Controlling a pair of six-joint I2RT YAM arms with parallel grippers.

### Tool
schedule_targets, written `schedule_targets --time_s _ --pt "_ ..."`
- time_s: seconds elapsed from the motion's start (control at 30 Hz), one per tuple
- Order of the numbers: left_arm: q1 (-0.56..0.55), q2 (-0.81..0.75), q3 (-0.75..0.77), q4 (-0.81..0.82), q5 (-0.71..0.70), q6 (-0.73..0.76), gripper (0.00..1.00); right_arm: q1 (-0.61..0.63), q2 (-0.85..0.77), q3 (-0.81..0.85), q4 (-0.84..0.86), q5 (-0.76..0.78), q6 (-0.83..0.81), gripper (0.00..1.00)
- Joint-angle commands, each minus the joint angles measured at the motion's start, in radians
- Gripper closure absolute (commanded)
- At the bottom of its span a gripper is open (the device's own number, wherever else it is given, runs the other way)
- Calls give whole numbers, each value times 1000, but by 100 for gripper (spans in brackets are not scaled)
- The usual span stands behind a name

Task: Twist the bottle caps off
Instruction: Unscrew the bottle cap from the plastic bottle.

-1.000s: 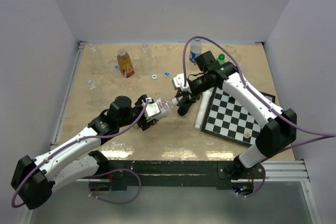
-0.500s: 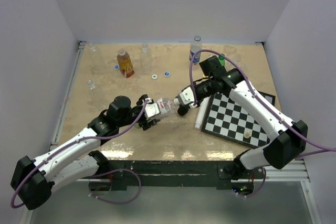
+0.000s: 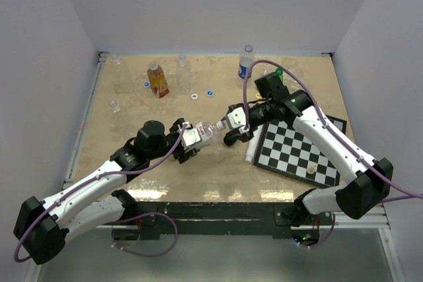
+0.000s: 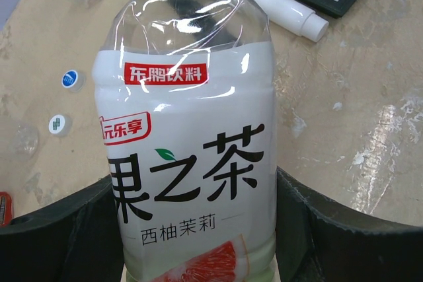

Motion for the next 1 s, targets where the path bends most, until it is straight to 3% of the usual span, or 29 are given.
schedule_targets --time_s 0.0,0.43,0.77,0.97 --pt "8 -2 17 27 -24 -10 100 -21 -39 1 32 -59 184 35" --pt "8 0 18 29 -20 -13 100 -142 -111 -25 -19 -39 386 33" --pt "8 -2 20 29 -25 -18 100 -148 -59 50 -43 -104 566 33" --pt "8 -3 20 27 -25 -18 100 -150 -48 50 133 -58 884 30"
